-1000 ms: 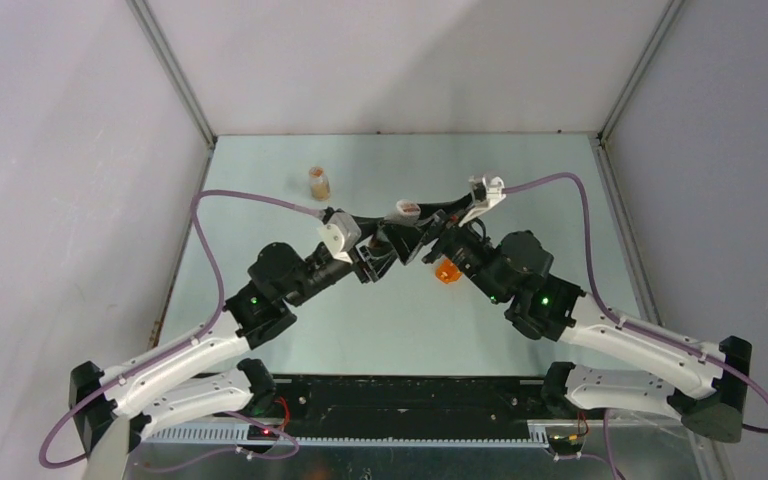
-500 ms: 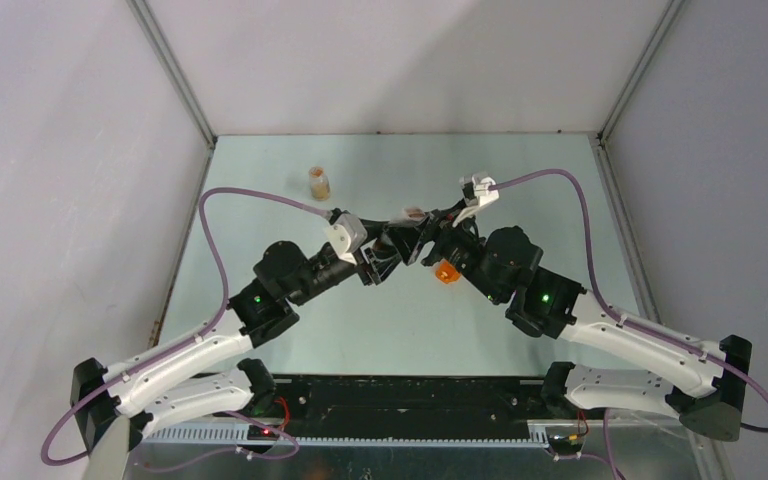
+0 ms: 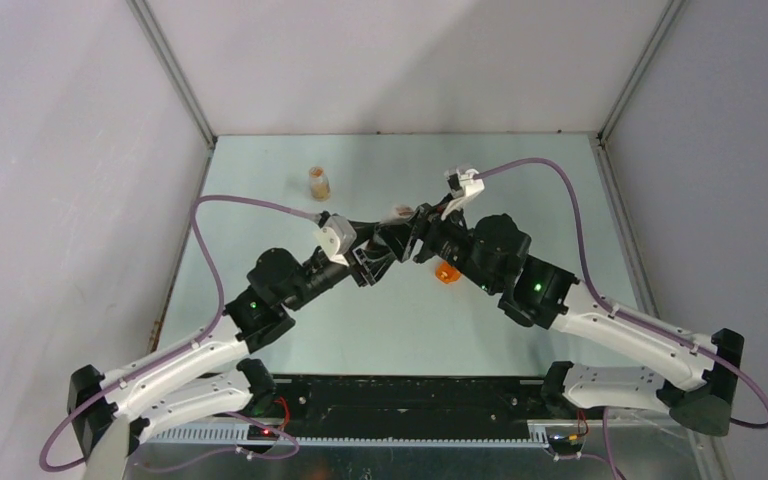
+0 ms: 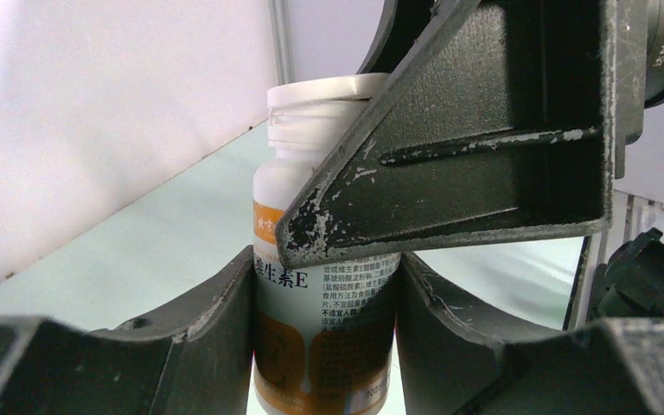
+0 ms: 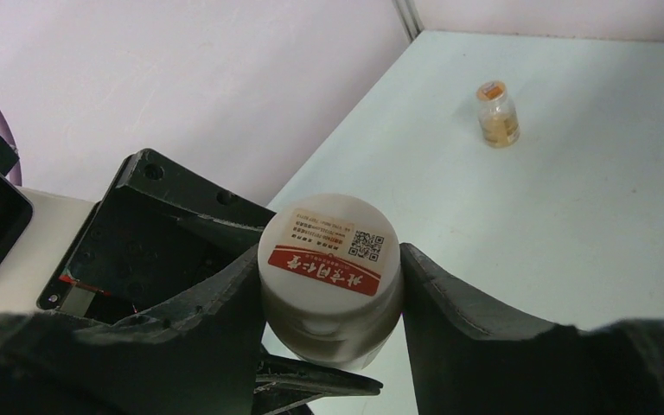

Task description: Sort the pills into containers

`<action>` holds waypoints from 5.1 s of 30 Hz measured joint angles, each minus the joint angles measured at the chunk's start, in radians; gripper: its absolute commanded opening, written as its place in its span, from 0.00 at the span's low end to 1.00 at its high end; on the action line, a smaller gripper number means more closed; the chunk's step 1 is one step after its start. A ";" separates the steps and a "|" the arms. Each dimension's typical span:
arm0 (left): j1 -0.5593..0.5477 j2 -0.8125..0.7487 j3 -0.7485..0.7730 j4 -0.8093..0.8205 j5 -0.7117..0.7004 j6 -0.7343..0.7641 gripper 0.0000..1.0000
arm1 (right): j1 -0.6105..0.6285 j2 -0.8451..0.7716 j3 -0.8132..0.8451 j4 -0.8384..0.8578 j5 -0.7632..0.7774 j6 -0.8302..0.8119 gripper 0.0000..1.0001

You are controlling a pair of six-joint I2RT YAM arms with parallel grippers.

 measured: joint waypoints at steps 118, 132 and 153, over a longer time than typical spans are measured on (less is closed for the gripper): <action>0.473 -0.393 -0.322 -0.658 -0.093 -0.931 0.43 | -0.161 0.701 0.042 0.125 -0.681 0.394 0.44; 0.481 -0.375 -0.364 -0.644 -0.093 -0.929 0.44 | -0.163 0.722 0.080 0.071 -0.608 0.390 0.42; 0.499 -0.375 -0.440 -0.565 -0.091 -0.953 0.40 | -0.159 0.754 0.096 0.060 -0.610 0.404 0.39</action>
